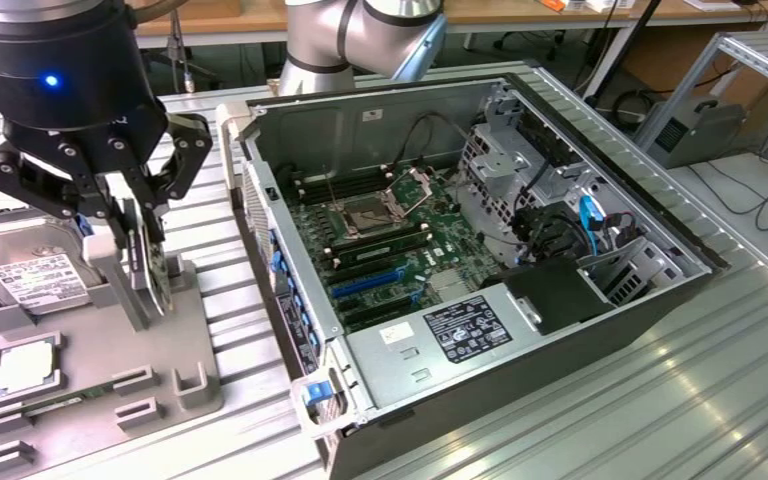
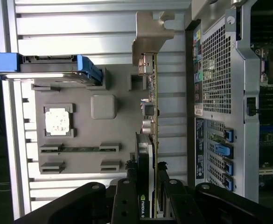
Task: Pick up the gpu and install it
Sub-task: 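Pick up the gpu and move the gpu toward the slot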
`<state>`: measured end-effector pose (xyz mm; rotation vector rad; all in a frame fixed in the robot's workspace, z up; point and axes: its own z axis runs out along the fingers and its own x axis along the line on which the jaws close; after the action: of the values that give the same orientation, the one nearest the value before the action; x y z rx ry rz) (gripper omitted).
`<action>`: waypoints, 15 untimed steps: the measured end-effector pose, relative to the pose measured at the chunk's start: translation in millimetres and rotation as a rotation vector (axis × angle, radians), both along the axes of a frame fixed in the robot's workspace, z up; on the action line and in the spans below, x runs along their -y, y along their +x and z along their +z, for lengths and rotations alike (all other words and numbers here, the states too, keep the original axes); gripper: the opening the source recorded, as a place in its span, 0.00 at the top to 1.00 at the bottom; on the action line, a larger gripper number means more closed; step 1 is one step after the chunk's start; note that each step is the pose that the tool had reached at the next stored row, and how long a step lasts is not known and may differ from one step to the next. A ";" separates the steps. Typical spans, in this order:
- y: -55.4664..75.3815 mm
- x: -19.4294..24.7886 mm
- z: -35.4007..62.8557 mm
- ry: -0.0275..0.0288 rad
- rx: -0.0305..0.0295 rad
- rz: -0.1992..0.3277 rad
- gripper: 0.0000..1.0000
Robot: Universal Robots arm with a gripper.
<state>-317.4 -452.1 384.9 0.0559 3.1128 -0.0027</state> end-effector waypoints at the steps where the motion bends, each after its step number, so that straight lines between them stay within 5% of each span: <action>1: 0.0 0.0 0.1 0.0000 0.0000 0.000 0.73; 15: 0.0 0.0 21.4 0.0001 0.0001 0.000 0.73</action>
<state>-317.4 -452.1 406.3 0.0559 3.1127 -0.0026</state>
